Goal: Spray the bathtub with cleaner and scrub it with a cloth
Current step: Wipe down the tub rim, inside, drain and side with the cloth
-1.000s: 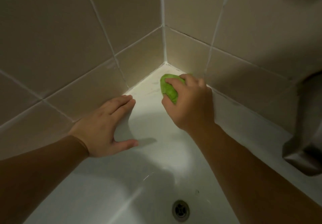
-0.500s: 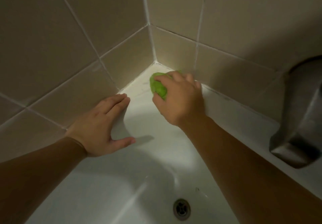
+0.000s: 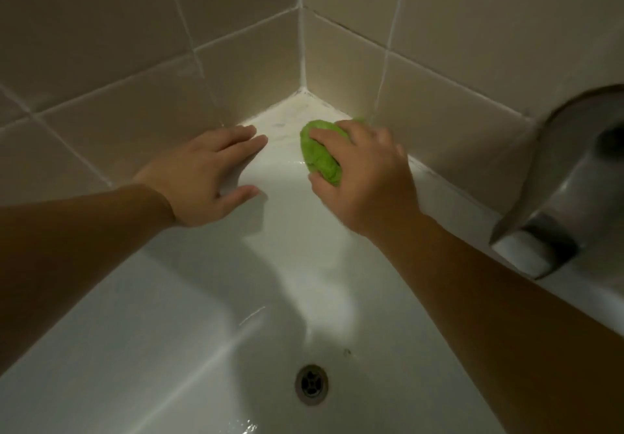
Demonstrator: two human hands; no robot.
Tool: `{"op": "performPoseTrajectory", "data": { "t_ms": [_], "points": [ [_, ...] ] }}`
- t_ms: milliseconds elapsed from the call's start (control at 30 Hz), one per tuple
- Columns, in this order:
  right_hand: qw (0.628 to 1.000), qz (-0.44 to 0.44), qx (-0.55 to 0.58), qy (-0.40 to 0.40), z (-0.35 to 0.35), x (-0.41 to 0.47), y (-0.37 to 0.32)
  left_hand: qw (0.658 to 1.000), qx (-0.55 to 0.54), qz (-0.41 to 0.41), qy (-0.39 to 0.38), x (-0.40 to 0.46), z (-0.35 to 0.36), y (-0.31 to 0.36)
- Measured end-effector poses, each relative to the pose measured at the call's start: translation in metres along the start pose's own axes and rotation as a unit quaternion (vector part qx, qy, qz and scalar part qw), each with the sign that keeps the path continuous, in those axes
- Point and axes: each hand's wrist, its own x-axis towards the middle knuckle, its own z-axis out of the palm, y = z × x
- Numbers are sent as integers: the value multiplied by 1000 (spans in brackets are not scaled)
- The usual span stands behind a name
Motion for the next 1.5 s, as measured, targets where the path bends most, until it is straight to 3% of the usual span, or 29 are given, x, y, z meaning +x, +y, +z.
{"op": "performPoseTrajectory", "data": {
  "t_ms": [200, 367, 633, 800, 967, 1133, 1300, 1500],
  "points": [
    [998, -47, -37, 8, -18, -29, 34, 999, -1, -39, 15, 9, 2, 11],
    [997, -35, 22, -68, -3, 16, 14, 995, 30, -83, 40, 22, 14, 42],
    [998, -57, -38, -1, -37, -66, 47, 992, 71, -91, 49, 29, 18, 54],
    [995, -47, -16, -85, -43, -45, 46, 984, 94, -134, 76, 30, 30, 79],
    [991, -53, 12, -119, -46, -45, 45, 981, 70, -155, 92, 31, 42, 93],
    [994, -79, -12, -78, -85, -113, 66, 987, 50, -132, 82, 36, 41, 102],
    [989, -68, 5, -130, -74, -81, 62, 990, 37, -100, 89, 48, 48, 119],
    [990, -76, 18, -119, -79, -90, 66, 991, 15, -90, 99, 49, 54, 137]
  ]
}}
